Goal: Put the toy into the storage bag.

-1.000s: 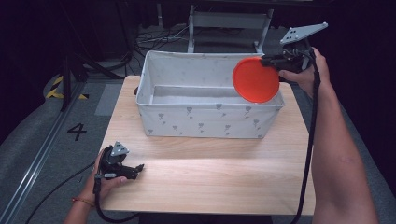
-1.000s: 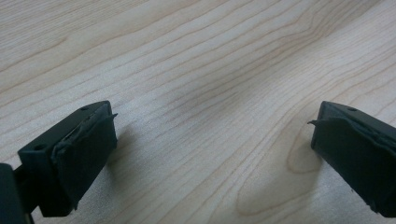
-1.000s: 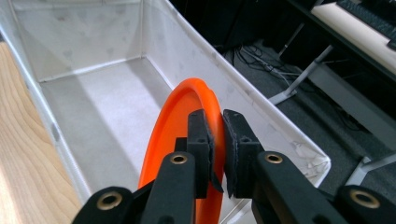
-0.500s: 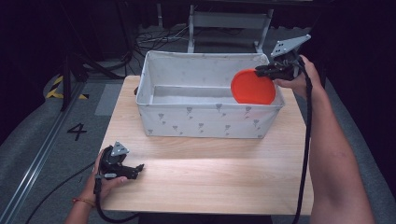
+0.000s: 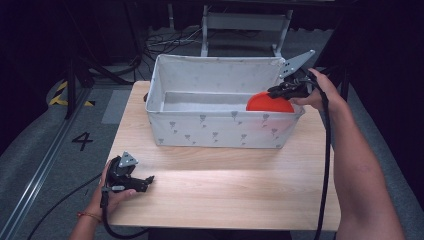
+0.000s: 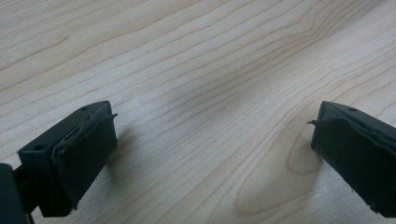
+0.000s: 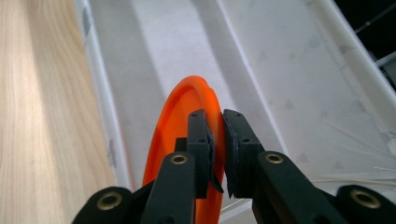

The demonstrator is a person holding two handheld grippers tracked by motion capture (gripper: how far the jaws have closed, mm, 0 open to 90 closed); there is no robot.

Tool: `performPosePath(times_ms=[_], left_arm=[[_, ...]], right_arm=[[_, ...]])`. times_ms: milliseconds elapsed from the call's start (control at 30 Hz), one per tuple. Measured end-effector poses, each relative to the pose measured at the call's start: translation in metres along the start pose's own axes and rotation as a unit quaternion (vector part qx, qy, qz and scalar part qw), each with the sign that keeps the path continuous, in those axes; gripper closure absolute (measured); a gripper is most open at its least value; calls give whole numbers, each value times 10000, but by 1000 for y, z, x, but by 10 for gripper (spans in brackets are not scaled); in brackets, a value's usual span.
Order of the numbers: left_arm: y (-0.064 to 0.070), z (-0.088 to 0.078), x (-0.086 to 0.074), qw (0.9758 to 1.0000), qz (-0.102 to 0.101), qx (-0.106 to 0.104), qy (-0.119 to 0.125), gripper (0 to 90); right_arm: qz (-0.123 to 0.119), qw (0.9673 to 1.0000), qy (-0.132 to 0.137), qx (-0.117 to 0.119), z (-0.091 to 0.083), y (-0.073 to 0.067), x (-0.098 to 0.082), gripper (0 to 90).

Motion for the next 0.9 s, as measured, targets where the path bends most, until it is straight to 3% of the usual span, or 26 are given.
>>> performPosePath(times_ms=[167,300,567,767,867,900], left_arm=[[0,0,0,10000,1,0,-1,5],[0,0,0,10000,-14,-7,2,5],[0,0,0,10000,-14,-4,3,5],[0,0,0,10000,-16,-3,4,5],[0,0,0,10000,-15,-4,6,6],[0,0,0,10000,-18,-3,5,5]], right_arm=[[-124,9992,-334,188,6,-5,-2,818],[-238,9967,-711,320,11,-8,-6,816],[-249,9926,-1041,568,19,-14,-12,811],[-350,9882,-1179,913,25,-21,-14,803],[-290,9872,-1270,919,28,-20,-16,802],[-245,9854,-1351,1009,30,-21,-19,800]])
Point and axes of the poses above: each handheld gripper's, and its own axes: z roughly forward along the jaws, x roughly out of its top, y roughly to its right, the point moved 8 cm from there along z, roughly forward along the jaws, and after that the axes turned 5 degrees about y, right-handed, at the moved point
